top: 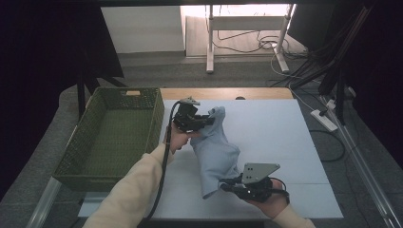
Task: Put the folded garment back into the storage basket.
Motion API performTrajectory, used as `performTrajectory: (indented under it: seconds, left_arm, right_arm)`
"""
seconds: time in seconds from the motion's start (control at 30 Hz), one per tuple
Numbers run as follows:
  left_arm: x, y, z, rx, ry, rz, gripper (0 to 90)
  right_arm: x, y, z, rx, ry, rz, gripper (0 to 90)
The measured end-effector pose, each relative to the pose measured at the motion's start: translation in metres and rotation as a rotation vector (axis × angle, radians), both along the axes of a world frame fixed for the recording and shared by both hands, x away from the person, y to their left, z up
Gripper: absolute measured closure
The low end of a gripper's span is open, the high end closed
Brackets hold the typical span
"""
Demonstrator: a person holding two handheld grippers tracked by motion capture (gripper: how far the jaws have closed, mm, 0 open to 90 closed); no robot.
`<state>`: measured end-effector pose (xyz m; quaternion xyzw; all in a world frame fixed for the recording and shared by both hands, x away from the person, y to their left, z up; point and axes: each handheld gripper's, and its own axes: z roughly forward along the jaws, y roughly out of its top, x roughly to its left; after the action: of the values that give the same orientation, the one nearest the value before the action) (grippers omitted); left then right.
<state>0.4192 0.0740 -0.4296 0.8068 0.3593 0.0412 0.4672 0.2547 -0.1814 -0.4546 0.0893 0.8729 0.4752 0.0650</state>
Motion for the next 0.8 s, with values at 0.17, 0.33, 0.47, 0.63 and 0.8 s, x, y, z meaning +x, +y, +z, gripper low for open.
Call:
performTrajectory:
  seconds: [0.17, 0.33, 0.47, 0.63, 0.8]
  left_arm:
    - [-0.001, 0.003, 0.004, -0.004, -0.001, 0.006, 76.4]
    - [-0.002, 0.008, 0.012, -0.009, -0.010, 0.013, 76.3]
    - [-0.003, 0.013, 0.018, -0.009, -0.019, 0.019, 76.3]
    - [-0.003, 0.018, 0.023, -0.014, -0.028, 0.027, 76.3]
    - [-0.004, 0.028, 0.031, -0.019, -0.036, 0.039, 76.3]
  right_arm:
    - [0.001, 0.002, 0.003, 0.004, -0.007, 0.004, 82.2]
    - [0.000, 0.007, 0.006, 0.012, -0.013, 0.014, 82.2]
    - [0.000, 0.010, 0.008, 0.013, -0.020, 0.020, 82.2]
    - [0.001, 0.014, 0.012, 0.011, -0.029, 0.032, 82.2]
    - [0.002, 0.022, 0.014, 0.012, -0.038, 0.047, 82.2]
